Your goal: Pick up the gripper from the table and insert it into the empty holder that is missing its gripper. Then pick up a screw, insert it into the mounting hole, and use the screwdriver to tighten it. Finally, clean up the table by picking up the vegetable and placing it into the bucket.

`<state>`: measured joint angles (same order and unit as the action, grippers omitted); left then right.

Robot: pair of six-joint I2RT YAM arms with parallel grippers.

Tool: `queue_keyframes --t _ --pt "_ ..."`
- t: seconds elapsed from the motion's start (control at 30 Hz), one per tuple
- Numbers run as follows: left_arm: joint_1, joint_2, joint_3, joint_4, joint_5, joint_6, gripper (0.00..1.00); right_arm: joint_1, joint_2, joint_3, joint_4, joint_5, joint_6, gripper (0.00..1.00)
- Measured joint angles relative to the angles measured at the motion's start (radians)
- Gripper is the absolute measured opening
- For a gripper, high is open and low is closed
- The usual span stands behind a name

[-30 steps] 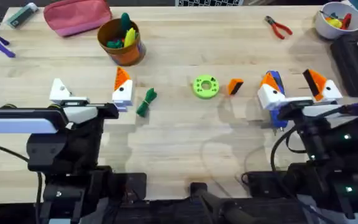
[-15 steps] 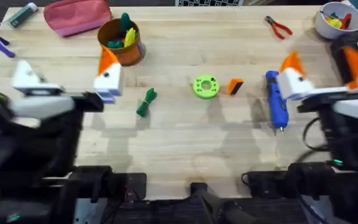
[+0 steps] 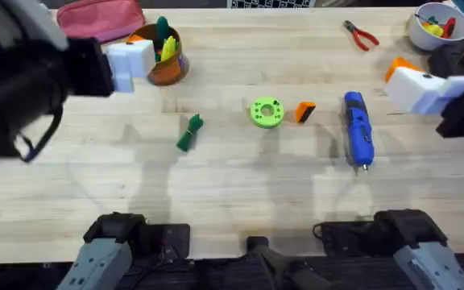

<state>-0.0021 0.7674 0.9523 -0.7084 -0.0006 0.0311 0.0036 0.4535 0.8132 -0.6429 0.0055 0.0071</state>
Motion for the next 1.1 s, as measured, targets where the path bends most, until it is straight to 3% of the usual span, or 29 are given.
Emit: queue_keyframes --t 0.03,0.07,0.27,0.47,0.73,0.9,1.1 --pt "0.000 0.034 0.028 -0.026 0.000 0.000 0.986 0.000 0.040 0.037 -0.046 0.000 0.000 0.991" --pt "0.000 0.139 0.103 -0.131 0.000 0.000 0.985 0.000 0.154 0.138 -0.166 0.000 0.000 0.992" --pt "0.000 0.329 0.193 -0.283 0.000 0.000 0.985 0.000 0.353 0.281 -0.370 0.000 0.000 0.990" --pt "0.000 0.436 0.208 -0.298 0.000 0.000 0.985 0.000 0.507 0.314 -0.476 0.000 0.000 0.991" --pt "-0.005 0.462 0.209 -0.322 0.027 0.030 0.985 0.000 0.587 0.314 -0.480 0.000 0.000 0.991" --pt "-0.081 0.488 0.212 -0.392 0.043 0.093 0.985 0.000 0.607 0.314 -0.481 0.000 0.000 0.991" --pt "-0.187 0.622 0.214 -0.421 0.053 0.151 0.985 0.000 0.613 0.314 -0.481 0.000 0.000 0.991"
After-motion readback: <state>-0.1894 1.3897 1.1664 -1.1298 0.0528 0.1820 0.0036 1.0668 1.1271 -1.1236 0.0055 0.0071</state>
